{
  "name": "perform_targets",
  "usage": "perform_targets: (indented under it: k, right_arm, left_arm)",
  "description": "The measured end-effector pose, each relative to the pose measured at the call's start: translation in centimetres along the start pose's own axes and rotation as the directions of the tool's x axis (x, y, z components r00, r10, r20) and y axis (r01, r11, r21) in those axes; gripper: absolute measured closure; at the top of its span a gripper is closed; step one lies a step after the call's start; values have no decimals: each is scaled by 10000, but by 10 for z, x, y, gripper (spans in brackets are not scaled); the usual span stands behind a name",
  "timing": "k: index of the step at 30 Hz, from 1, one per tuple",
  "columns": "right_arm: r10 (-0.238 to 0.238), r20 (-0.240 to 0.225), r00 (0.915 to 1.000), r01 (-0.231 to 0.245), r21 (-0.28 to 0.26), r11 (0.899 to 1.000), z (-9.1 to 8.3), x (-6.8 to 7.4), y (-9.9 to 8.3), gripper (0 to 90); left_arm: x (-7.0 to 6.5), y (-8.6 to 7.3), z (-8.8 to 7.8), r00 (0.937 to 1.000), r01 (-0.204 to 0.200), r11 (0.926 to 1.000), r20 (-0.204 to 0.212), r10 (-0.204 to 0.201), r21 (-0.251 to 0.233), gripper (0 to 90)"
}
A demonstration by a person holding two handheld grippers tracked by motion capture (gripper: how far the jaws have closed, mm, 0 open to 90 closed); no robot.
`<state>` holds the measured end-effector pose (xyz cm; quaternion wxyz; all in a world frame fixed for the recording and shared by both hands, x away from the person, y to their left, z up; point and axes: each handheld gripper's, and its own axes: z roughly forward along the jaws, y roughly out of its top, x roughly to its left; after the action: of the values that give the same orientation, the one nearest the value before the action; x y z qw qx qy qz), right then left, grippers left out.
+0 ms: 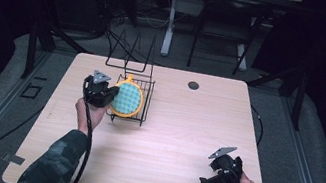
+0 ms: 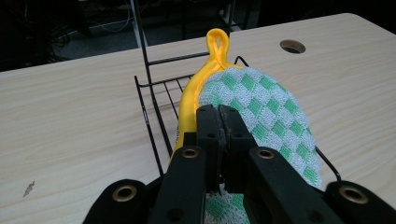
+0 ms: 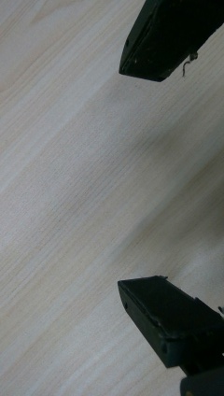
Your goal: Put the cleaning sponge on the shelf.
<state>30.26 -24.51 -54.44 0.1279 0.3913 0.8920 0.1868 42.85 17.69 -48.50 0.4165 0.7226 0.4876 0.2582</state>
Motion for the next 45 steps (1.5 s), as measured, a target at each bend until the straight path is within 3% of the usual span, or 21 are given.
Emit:
perform_targets:
  k: [8, 20, 30, 37, 45]
  right_arm:
    - [43, -24, 10000, -43, 13, 10000, 0, 0, 0, 0]
    - [-93, -31, 10000, 93, 53, 9999, 1, 1, 0, 0]
    - [106, -67, 9999, -106, 0, 9999, 1, -2, -3, 0]
    - [-101, -11, 9999, 101, 75, 9999, 1, 2, 1, 0]
    - [-88, -1, 10000, 88, 31, 10000, 2, 0, 0, 0]
  left_arm:
    - [1, -3, 15, 10000, -42, 9999, -64, 43, 104, 884]
    - [5, -8, 32, 9998, -32, 9980, -169, 43, 632, 884]
    - [9, -7, 37, 9995, -94, 9962, -283, 119, 868, 885]
    - [8, -6, 41, 9994, -183, 9954, -291, 211, 943, 885]
    - [8, -7, 52, 9996, 4, 9936, -271, 27, 1126, 885]
